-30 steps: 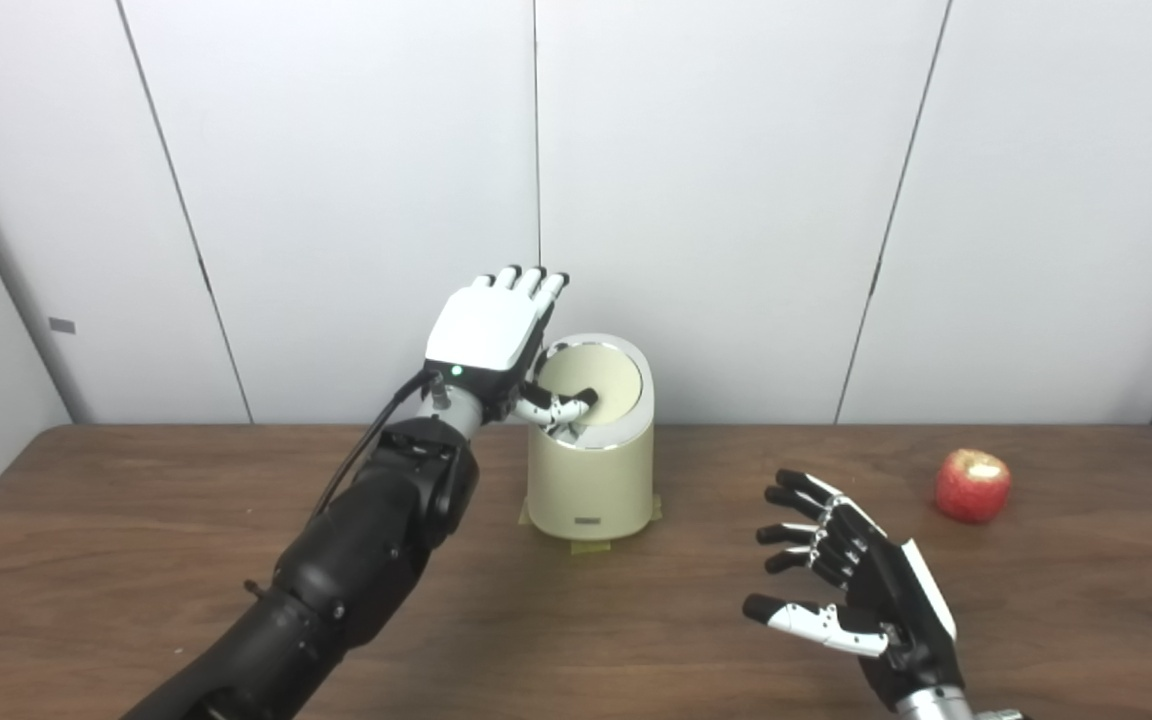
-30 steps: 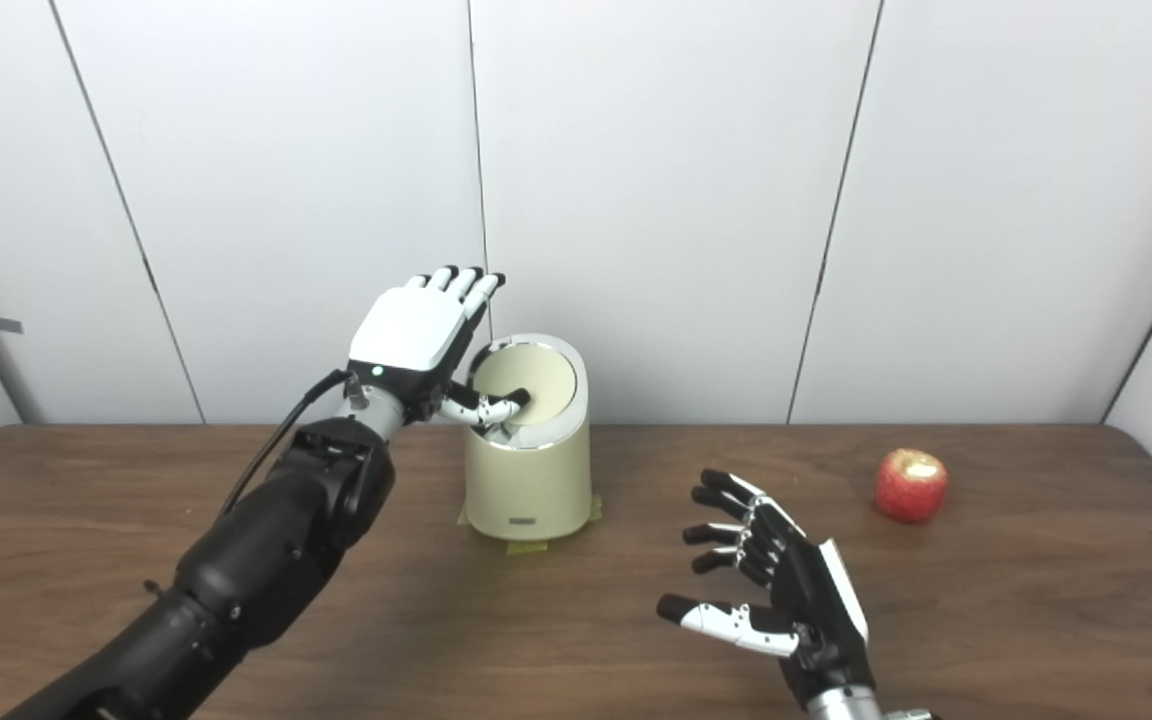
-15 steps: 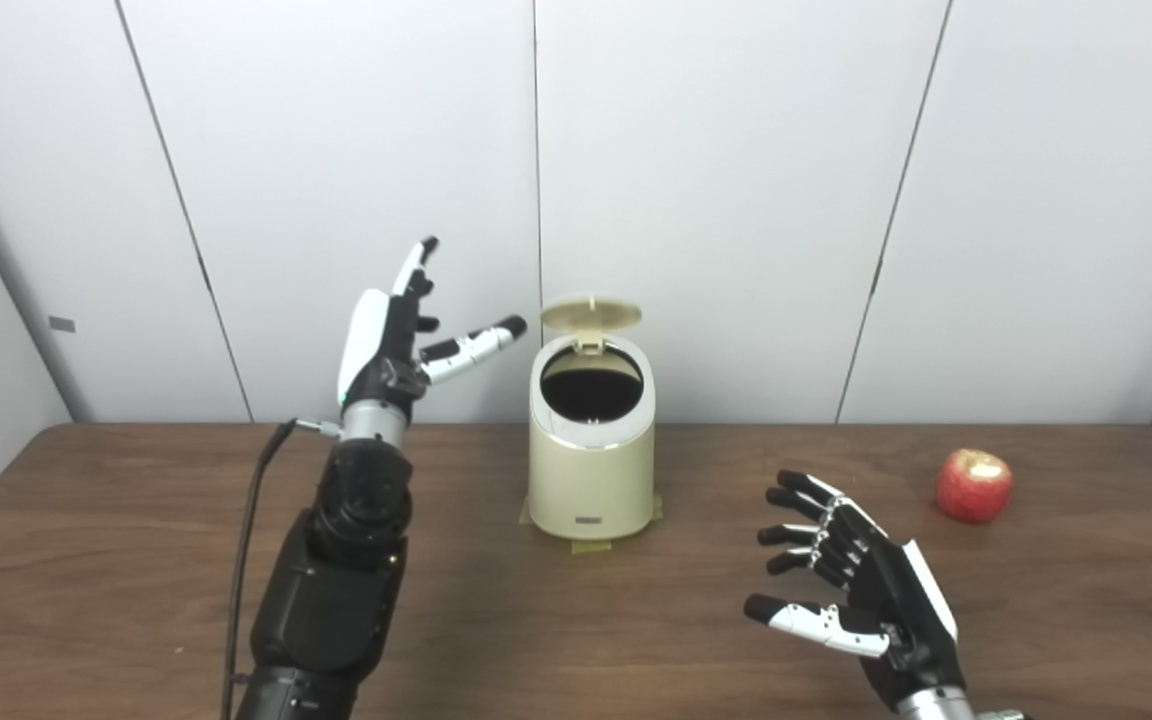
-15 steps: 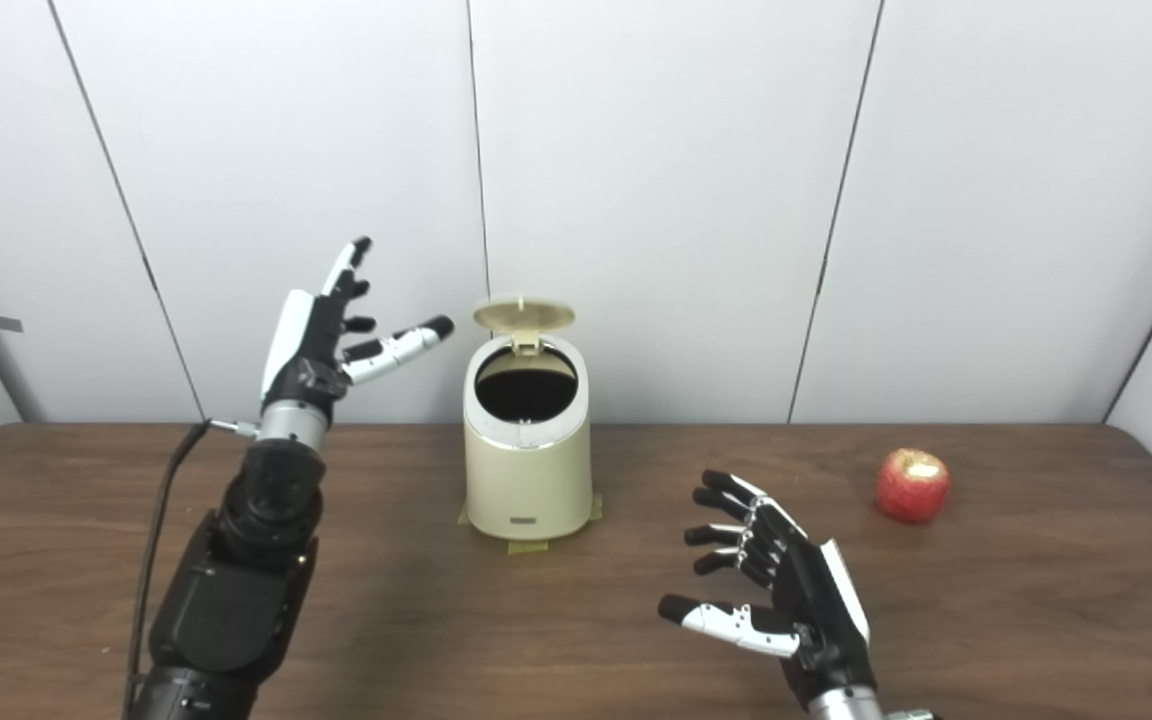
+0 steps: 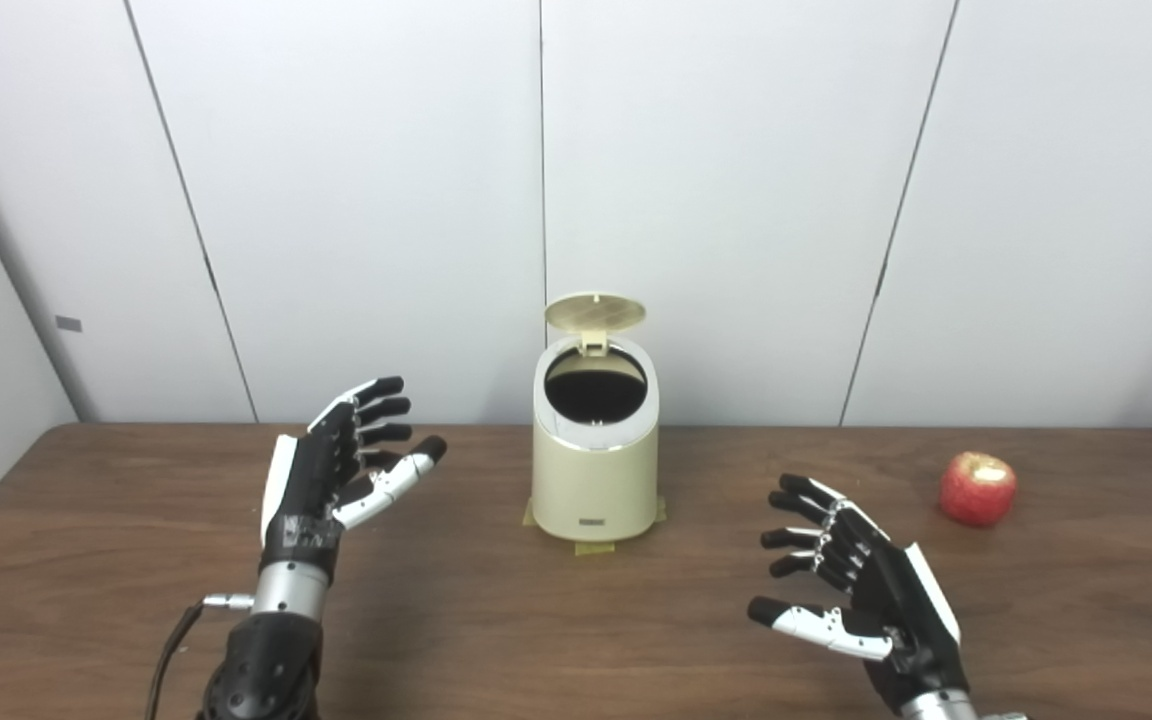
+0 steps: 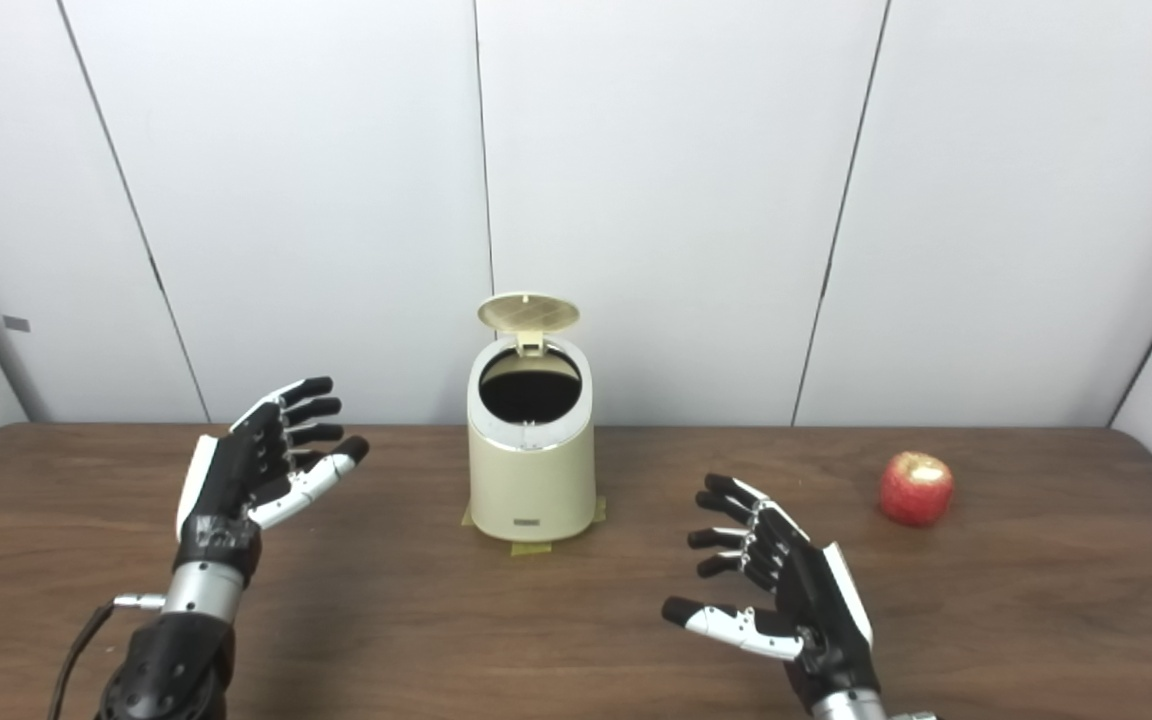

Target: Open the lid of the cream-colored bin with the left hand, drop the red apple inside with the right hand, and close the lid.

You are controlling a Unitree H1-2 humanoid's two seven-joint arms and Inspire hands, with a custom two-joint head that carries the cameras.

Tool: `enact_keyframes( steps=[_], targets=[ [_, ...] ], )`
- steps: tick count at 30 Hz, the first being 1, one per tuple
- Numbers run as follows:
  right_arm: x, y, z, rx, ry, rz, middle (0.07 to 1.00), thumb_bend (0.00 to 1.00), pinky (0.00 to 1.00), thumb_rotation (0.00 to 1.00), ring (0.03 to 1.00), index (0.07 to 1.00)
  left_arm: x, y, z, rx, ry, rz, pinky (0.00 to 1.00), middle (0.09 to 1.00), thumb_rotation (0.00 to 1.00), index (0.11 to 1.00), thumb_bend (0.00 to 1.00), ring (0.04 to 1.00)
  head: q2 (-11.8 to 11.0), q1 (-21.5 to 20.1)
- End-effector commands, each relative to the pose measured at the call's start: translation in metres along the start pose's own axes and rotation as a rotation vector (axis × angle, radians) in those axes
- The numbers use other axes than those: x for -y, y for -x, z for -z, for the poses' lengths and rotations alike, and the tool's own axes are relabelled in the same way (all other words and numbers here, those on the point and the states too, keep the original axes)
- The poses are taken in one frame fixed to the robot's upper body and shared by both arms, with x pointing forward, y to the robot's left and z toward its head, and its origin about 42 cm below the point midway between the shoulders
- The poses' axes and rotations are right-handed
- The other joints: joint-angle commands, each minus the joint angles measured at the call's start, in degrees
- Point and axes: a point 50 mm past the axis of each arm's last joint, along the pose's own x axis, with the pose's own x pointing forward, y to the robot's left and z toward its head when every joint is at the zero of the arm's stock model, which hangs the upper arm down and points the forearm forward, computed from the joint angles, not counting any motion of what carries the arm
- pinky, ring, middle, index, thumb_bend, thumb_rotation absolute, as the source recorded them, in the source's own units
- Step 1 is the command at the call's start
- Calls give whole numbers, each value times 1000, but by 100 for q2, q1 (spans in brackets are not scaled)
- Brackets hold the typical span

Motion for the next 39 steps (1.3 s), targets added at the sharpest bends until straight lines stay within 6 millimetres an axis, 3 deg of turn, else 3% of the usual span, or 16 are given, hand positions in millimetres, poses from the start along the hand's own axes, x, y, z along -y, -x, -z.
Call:
enact_keyframes(
  steps=[1,4,10,17,20,24,27,32,36,39],
  targets=[
    [4,-14,-15,81,5,2,787,780,522,160,655,788,0,3,-11,95,-5,34,561,734,171,769,712,670,7,6],
    [6,-15,-14,85,-5,1,784,792,516,159,648,786,1,17,0,92,-12,58,635,731,185,756,713,682,-26,-56],
    [9,-18,-21,106,6,26,801,789,523,177,676,796,2,28,7,112,-3,114,599,708,115,737,699,649,-103,-609],
    [22,-27,-45,154,105,28,794,785,532,229,654,803,-7,34,14,99,14,110,603,718,112,742,676,661,-385,-1922],
    [33,-33,-53,176,171,69,810,806,529,230,702,811,-13,37,16,94,2,114,605,733,59,758,613,672,-474,-2215],
    [64,-48,-60,190,275,143,852,828,660,292,811,861,-20,36,15,83,-6,111,646,756,35,774,565,704,-596,-2496],
    [83,-58,-82,203,338,207,881,803,697,276,836,894,-23,35,16,54,-17,101,681,752,25,768,558,713,-633,-2624],
    [117,-70,-106,184,419,270,838,810,616,210,762,868,-25,34,16,52,7,105,644,754,76,778,567,698,-652,-2752],
    [147,-78,-110,169,496,305,809,795,536,145,716,837,-27,36,15,66,33,102,645,749,5,785,559,688,-645,-2764],
    [167,-82,-110,141,539,345,811,784,577,124,738,833,-27,38,12,65,37,105,660,752,0,788,537,693,-647,-2773]
  ],
)
